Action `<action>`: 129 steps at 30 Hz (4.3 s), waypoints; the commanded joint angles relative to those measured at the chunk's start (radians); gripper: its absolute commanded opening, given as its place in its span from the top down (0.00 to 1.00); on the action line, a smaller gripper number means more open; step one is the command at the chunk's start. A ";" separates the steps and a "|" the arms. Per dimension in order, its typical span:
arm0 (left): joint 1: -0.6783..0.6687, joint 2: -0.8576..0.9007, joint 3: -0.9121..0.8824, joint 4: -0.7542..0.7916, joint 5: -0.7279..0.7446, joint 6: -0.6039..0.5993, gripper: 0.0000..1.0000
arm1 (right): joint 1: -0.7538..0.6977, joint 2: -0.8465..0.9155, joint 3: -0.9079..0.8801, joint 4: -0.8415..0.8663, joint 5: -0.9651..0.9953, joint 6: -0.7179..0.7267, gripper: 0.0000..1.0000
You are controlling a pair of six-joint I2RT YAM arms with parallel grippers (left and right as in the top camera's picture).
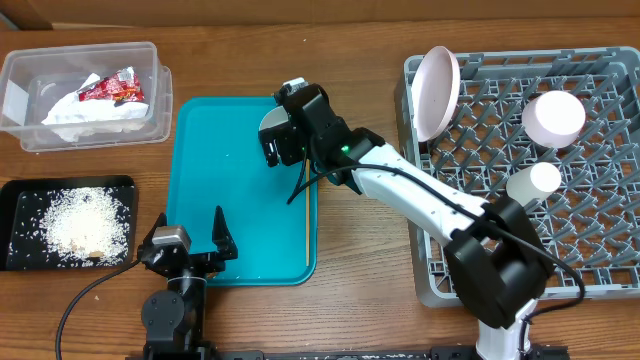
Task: Sort waste into correct bins and load items into the dishwasher
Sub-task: 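Lower the right gripper onto the grey bowl rim and grasp it, then lift the grey bowl and carry it to the rack's right side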
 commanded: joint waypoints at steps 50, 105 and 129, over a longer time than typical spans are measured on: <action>-0.004 -0.009 -0.004 0.002 -0.012 0.022 0.00 | 0.185 0.158 0.012 -0.043 0.242 -0.255 0.27; -0.004 -0.009 -0.004 0.002 -0.012 0.022 0.00 | -0.079 -0.430 0.278 -0.873 0.291 0.232 0.96; -0.004 -0.009 -0.004 0.002 -0.012 0.022 0.00 | -1.124 -0.804 -0.092 -0.799 -0.275 0.103 0.96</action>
